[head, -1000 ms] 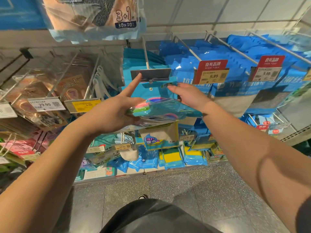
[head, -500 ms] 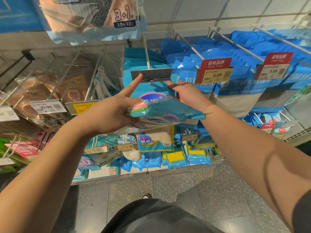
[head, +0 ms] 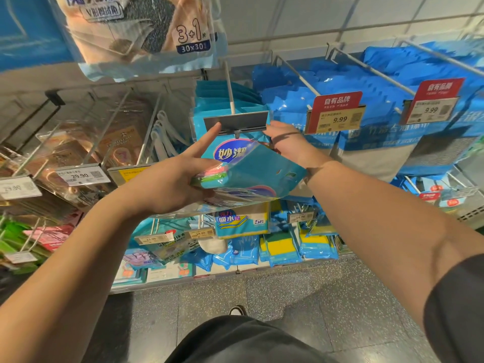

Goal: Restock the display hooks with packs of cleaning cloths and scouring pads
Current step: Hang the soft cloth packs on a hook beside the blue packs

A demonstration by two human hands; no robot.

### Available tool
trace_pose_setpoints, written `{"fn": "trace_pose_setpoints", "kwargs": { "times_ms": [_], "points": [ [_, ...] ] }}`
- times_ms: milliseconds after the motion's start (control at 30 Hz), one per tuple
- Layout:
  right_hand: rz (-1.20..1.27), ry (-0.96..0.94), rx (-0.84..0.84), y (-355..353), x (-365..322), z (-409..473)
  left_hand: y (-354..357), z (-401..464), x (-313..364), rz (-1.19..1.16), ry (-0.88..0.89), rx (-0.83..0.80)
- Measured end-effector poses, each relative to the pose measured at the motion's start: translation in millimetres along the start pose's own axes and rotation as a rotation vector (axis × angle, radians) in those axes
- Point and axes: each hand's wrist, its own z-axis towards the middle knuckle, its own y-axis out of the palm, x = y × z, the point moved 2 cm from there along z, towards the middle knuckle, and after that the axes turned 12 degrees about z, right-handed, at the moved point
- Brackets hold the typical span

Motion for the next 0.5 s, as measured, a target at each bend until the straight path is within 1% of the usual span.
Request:
{"fn": "trace_pose_setpoints", "kwargs": {
  "times_ms": [33, 133, 200, 233, 267, 333, 400, 500],
  "points": [
    [0.012, 0.021, 0.025, -0.4, 4.1, 5.2, 0.0, 0.0, 0.3, -0.007, 0.000, 0.003],
    [0.100, 0.013, 0.026, -6.4, 13.9, 5.4, -0.2, 0.1, 0.5, -0.042, -0.004, 0.009],
    [0.032, -0.011, 0.031, -21.4, 26.6, 4.4, 0.5, 0.6, 0.7, -0.068, -0.005, 0.014],
    [-0.029, -0.036, 0.044, -30.5, 33.1, 0.8, 1.3, 0.5, 0.8, -0.080, -0.004, 0.024],
    [-0.031, -0.075, 0.078, -38.5, 38.1, -6.7, 2.4, 0.3, 0.7, -0.091, -0.005, 0.035],
    [0.146, -0.111, 0.125, -55.8, 54.2, -27.5, 4.9, 0.3, 1.1, -0.113, -0.001, 0.056],
    [0.330, -0.134, 0.042, -63.1, 72.2, -53.0, 6.4, 1.0, 1.5, -0.138, 0.022, 0.078],
    [0.488, -0.093, -0.148, -59.7, 86.7, -79.3, 8.1, 2.8, 3.2, -0.181, 0.041, 0.103]
  ]
}}
